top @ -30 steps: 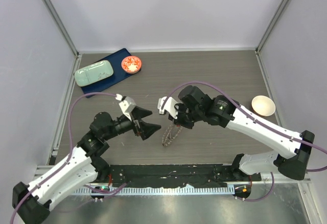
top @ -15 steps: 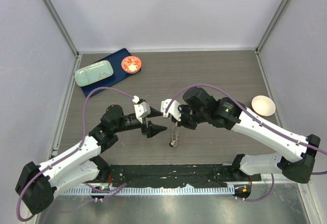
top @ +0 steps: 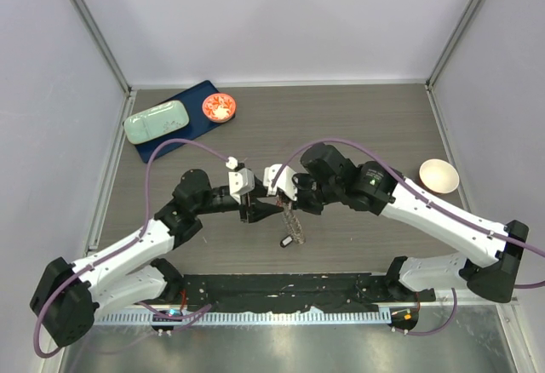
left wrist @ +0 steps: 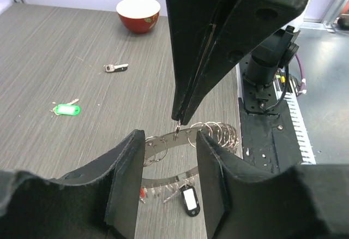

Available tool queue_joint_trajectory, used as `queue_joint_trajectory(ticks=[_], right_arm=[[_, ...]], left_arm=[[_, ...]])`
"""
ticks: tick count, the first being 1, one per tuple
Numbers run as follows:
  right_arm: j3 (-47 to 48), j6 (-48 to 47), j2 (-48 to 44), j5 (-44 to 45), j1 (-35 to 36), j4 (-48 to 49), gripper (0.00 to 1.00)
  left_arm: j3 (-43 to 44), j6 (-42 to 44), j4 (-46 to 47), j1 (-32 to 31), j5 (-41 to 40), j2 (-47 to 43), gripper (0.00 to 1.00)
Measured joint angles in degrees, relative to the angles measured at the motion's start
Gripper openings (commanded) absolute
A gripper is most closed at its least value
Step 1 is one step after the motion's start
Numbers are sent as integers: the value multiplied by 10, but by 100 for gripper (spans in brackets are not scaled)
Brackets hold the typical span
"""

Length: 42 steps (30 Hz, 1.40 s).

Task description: Put the keys on the keyring

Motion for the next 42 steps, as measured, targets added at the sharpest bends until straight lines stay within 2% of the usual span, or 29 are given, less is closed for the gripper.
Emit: queue_joint_trajectory(ticks=[18, 21, 24, 37, 42], right_arm=[[-6, -1, 6, -7, -1, 21, 1], [-11, -1, 5, -7, -1, 24, 1], [-16, -1, 2, -6, -1, 29, 1], [-40, -1, -28, -7, -1, 55, 1], [-48, -1, -37, -7, -1, 68, 1]], left_arm=[[-16, -29, 73, -3, 10, 41, 21], [-16, -33, 73, -3, 14, 45, 21], [-16, -35, 73, -3, 14, 46, 27], [-44, -40, 84, -4, 2, 37, 26], [-54, -54, 111, -4, 0, 37, 30]])
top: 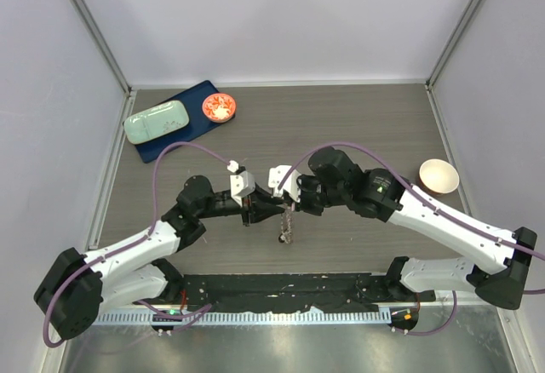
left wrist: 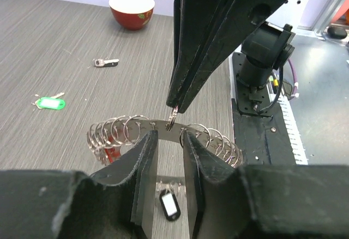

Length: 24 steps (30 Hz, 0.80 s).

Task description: Put the keys on the keyring

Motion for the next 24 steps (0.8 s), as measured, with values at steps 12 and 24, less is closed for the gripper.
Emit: queue_joint_trajectory(ticks=[12, 24], right_arm=[[-11, 0, -4, -2, 0, 11, 1], [-41, 31, -19, 6, -1, 50, 31]], left_arm=[[-7, -33, 61, 0, 0, 11, 18], [-16, -24, 57, -1, -13, 4, 0]])
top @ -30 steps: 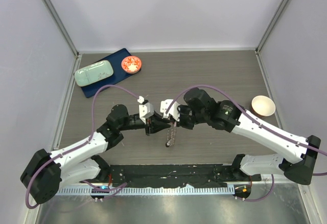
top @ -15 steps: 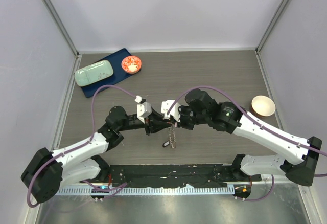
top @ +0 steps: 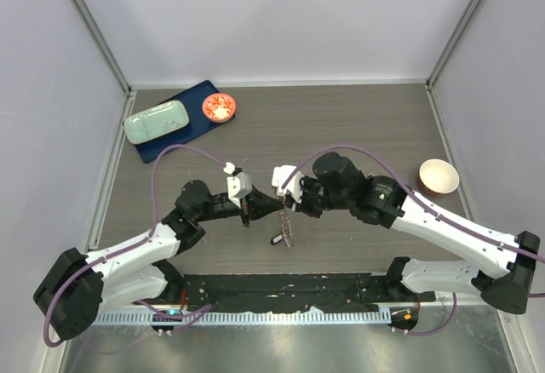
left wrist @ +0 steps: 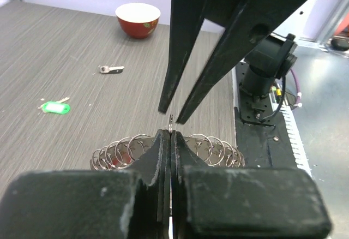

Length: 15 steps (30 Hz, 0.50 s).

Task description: Put the keys on the keyring

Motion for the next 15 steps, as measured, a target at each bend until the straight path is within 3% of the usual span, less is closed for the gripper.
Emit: queue_joint_trajectory(ticks=[1, 4, 11, 15], right_arm=[[-14, 9, -10, 7, 0, 18, 41], [-64, 41, -58, 18, -6, 63, 54], [-166, 100, -169, 13, -43, 195, 55], [-224, 140, -176, -30, -77, 282, 54]], left_arm=[[-7, 1, 1, 0, -9, -6, 0], [-35, 4, 5, 0, -35, -23, 0], [-98, -9, 57, 0, -92, -29, 0], [-106, -18, 80, 0, -107, -36, 0]])
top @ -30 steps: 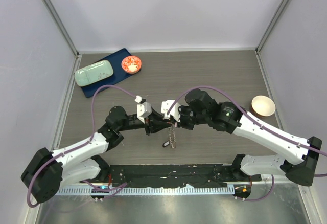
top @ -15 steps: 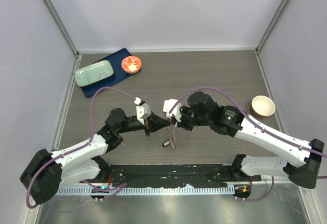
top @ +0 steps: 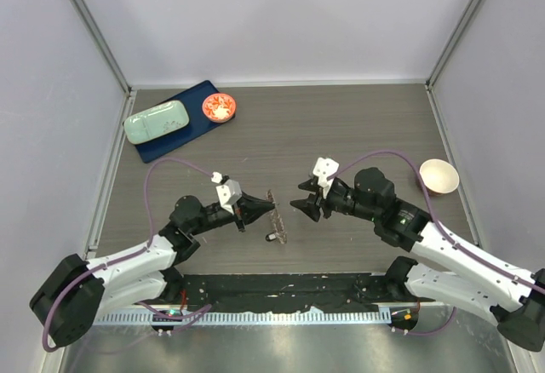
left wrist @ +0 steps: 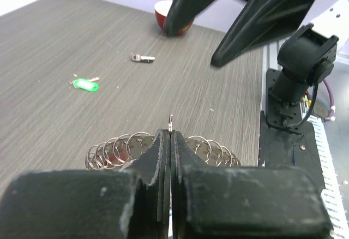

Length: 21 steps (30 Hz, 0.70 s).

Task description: Put the keys on the keyring

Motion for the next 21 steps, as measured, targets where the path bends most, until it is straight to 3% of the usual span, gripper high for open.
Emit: queue_joint_trajectory(ticks=[8, 21], right_arm=[[-107, 95, 5, -100, -76, 174, 50], [-130, 148, 45, -183, -83, 332, 46]], left_arm=[[0, -15, 34, 0, -8, -31, 0], [3, -50, 44, 0, -7, -23, 0]])
